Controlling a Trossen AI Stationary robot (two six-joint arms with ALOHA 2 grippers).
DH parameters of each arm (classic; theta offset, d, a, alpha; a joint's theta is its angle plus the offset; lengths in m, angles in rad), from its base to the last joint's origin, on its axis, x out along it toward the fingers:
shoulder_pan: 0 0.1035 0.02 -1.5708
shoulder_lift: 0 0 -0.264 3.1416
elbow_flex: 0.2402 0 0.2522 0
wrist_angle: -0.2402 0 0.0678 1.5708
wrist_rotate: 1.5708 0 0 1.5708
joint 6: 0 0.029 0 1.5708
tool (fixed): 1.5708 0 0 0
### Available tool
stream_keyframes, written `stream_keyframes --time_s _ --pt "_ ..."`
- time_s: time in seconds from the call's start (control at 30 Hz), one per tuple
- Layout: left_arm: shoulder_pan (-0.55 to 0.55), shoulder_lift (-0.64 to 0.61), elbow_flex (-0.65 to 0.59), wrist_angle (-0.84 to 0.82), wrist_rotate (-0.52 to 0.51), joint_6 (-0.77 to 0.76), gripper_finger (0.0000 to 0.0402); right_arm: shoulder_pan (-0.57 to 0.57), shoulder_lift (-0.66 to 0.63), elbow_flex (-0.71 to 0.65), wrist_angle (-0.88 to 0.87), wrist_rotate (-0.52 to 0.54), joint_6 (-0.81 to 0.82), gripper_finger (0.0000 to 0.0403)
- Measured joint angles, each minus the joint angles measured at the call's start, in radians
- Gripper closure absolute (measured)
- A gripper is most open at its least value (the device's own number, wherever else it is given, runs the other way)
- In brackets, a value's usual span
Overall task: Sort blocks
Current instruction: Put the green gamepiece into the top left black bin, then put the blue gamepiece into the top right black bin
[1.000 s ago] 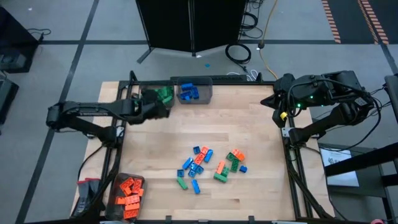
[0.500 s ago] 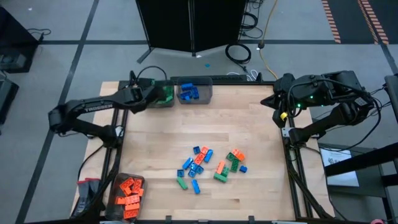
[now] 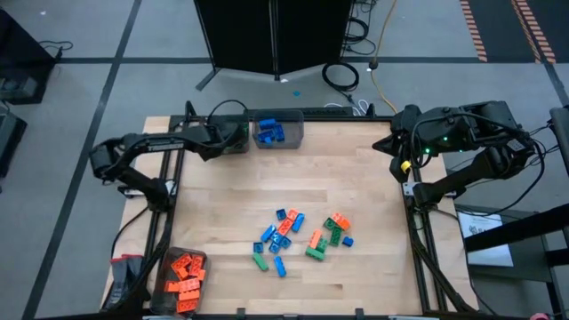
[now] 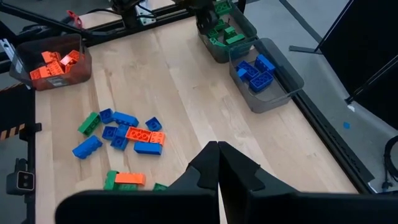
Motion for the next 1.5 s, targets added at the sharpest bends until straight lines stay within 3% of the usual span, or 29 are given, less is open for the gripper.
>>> stream_keyframes --time_s 0.4,0.83,1.1,1.37,1.5 --pt "0.0 0.085 0.0 0.08 0.0 -0.184 0.0282 0.0 0.0 0.0 -0.019 -0.001 0.001 0.0403" --pt "0.025 0.085 0.0 0.081 0.007 -0.186 0.0282 0.0 0.0 0.0 -0.02 -0.001 0.0 0.0403" --pt "0.04 0.085 0.0 0.069 0.006 -0.186 0.018 0.0 0.0 0.0 -0.025 -0.001 0.0 0.0403" --pt "0.038 0.085 0.0 0.08 0.032 -0.165 0.0166 0.0 0.0 0.0 -0.024 -0.001 0.0 0.0403" --pt "0.008 0.059 0.001 0.197 0.147 0.039 0.0165 0.0 0.0 0.0 -0.024 -0.001 0.0 0.0403"
